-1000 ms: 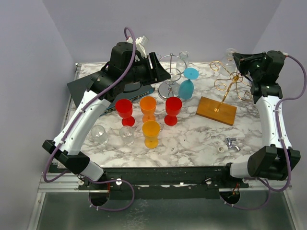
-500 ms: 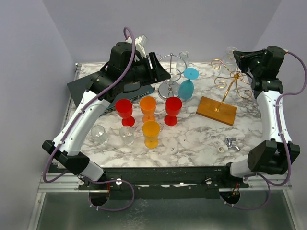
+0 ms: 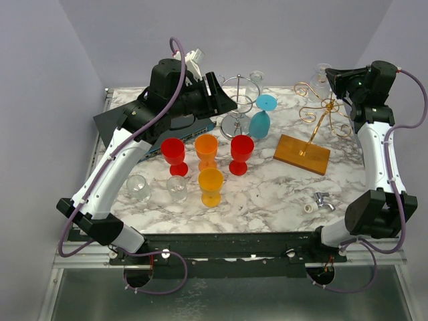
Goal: Take the wine glass off the wine glass rack
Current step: Pick up the wine glass from the wine rack.
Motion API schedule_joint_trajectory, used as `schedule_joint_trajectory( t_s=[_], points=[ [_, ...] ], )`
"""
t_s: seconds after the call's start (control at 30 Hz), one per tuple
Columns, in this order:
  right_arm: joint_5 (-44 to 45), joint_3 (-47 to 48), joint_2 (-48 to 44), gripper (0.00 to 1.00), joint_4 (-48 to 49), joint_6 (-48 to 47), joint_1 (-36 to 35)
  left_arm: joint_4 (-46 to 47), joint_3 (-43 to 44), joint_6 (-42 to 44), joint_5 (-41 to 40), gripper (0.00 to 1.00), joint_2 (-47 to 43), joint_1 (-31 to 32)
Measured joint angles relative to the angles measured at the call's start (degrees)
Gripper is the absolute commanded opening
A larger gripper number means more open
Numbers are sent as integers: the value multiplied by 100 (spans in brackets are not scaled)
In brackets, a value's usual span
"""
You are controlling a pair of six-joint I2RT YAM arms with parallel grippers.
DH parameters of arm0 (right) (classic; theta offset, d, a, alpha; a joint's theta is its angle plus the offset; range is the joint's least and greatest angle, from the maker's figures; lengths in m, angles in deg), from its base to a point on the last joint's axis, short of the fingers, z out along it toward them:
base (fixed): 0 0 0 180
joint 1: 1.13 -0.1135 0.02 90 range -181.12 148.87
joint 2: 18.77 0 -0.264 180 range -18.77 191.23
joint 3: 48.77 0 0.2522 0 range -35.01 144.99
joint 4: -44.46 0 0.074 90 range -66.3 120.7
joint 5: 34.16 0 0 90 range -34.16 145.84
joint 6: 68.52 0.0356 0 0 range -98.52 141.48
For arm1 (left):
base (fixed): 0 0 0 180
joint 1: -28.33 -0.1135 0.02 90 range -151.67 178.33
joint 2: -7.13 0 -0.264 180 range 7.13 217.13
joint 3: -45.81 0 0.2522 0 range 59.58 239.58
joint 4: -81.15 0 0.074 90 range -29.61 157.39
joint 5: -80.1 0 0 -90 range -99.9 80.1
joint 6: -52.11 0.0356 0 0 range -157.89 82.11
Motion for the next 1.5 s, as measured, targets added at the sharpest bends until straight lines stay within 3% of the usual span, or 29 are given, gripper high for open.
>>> schedule_joint_trajectory(
  t_s=[1.5],
  points=[
    [55, -278, 52, 1, 105, 667, 304, 2, -33, 0, -2, 55, -15, 0]
  ],
)
